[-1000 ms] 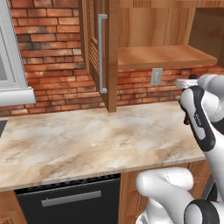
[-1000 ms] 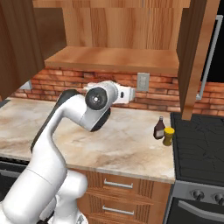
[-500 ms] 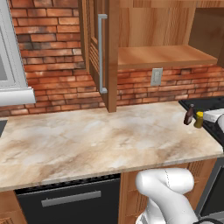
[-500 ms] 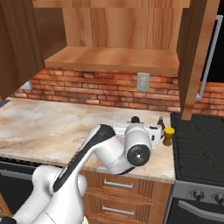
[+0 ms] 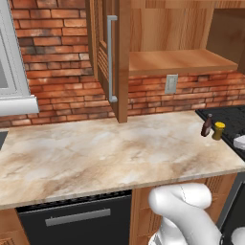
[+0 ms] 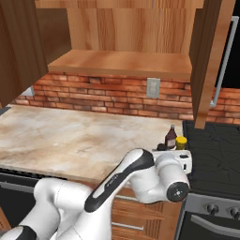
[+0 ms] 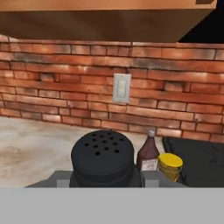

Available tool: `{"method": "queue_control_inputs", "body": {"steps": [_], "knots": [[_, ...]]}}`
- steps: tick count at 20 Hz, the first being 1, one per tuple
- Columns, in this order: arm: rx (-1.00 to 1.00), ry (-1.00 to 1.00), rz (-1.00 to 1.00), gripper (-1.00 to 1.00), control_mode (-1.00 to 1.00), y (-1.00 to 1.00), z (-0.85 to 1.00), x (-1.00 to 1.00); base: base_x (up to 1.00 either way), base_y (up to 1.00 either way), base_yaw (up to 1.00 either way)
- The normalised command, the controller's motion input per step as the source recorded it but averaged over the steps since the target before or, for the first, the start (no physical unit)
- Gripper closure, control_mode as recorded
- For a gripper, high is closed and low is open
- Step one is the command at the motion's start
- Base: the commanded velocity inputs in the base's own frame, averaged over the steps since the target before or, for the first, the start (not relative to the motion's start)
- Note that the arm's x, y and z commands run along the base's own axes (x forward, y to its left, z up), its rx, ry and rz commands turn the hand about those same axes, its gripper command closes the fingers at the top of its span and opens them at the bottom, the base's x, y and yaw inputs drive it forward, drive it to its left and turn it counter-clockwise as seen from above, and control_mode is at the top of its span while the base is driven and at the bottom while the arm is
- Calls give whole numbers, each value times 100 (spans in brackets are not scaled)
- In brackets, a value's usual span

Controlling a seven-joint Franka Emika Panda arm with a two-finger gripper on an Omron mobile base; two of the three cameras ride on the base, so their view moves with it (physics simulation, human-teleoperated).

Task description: Collect the turmeric, ketchup, and shaker from the cabinet and place them next to the stove.

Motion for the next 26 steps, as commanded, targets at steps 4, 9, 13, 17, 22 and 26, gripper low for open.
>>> {"method": "queue_control_inputs", "body": {"steps": [4,9,13,17,22,26], "knots": [[-1,0,14,100,-100,-71,-46,2,0,0,0],[-3,4,10,100,-100,-37,-51,13,0,0,0],[0,11,10,100,-100,-5,-50,31,0,0,0],[-4,12,6,100,-100,0,-30,32,0,0,0],[-7,15,4,100,-100,10,-19,30,0,0,0],[-1,12,7,100,-100,14,-30,34,0,0,0]]}}
